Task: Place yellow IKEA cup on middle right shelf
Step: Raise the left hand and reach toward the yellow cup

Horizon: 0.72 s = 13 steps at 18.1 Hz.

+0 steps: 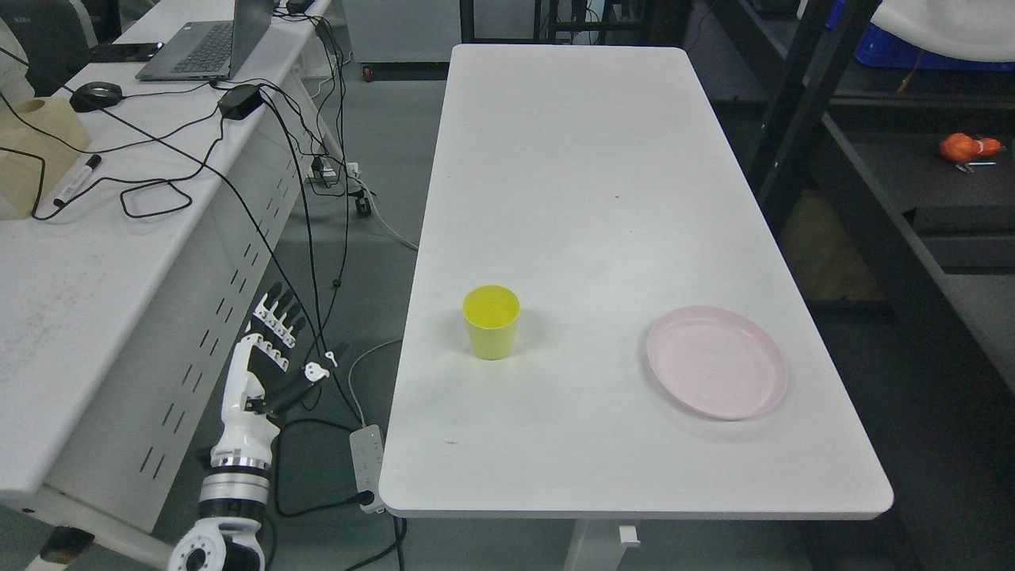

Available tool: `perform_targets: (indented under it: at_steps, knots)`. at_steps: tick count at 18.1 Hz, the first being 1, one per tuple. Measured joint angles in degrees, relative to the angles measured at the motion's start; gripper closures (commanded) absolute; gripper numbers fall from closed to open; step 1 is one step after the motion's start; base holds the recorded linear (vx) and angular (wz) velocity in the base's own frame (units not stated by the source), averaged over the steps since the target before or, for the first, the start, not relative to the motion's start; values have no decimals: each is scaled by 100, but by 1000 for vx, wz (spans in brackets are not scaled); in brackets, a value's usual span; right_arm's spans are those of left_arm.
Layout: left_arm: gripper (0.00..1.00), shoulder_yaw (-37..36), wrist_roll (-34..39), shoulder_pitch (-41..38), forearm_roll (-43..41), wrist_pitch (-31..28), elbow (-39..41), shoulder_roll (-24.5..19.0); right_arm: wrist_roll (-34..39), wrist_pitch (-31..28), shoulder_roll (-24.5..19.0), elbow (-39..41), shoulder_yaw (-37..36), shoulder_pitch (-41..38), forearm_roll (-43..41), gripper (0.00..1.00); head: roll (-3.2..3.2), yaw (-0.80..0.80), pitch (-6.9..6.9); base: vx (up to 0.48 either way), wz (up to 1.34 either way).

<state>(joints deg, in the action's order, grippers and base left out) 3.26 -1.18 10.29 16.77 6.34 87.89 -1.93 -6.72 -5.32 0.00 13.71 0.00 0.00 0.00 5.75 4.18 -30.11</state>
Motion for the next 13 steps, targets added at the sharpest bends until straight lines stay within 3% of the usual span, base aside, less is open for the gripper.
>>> perform_targets:
  at_steps: [7, 13]
  knots:
    - [2, 113, -1134, 1018, 353, -14, -1052, -146, 0, 0, 0, 0, 0, 0, 0, 1, 0, 0, 0, 0, 0]
    - [2, -52, -1279, 1658, 322, 45, -1847, -141, 0, 0, 0, 0, 0, 0, 0, 1, 0, 0, 0, 0, 0]
